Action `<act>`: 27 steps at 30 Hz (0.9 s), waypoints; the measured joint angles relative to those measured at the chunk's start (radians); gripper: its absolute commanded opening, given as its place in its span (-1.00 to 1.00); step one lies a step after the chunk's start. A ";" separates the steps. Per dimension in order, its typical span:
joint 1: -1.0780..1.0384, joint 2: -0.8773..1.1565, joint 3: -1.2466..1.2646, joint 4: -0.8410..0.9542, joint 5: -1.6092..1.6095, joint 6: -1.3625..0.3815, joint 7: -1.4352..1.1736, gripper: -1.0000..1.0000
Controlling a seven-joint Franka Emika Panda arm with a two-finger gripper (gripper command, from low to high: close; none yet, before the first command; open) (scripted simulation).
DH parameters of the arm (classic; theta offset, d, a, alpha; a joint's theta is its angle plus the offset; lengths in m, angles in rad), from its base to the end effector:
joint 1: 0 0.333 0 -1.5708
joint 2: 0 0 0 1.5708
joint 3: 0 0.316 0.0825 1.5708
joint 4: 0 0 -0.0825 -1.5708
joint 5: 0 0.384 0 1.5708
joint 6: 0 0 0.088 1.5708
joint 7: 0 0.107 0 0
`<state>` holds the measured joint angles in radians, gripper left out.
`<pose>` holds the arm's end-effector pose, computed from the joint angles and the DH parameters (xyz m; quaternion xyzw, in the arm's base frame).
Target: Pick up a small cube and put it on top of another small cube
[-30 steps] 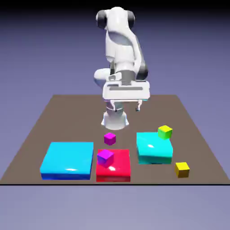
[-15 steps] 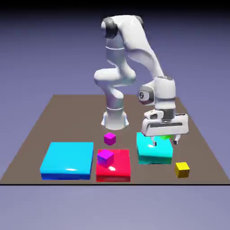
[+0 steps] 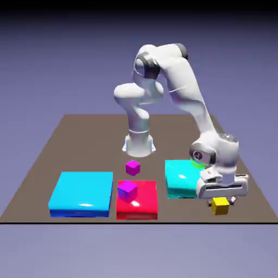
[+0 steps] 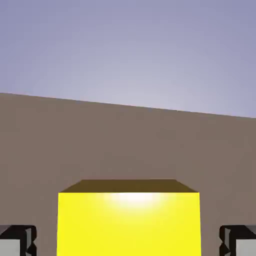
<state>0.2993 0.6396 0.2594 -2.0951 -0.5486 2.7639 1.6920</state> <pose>0.4724 0.3261 0.1256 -0.9410 0.3345 -0.0465 0.0223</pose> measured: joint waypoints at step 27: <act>-0.502 -0.541 -0.152 -0.402 0.453 -0.072 -0.516 1.00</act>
<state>-0.2024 0.0991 0.1074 -2.4972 -0.0958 2.6922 1.1757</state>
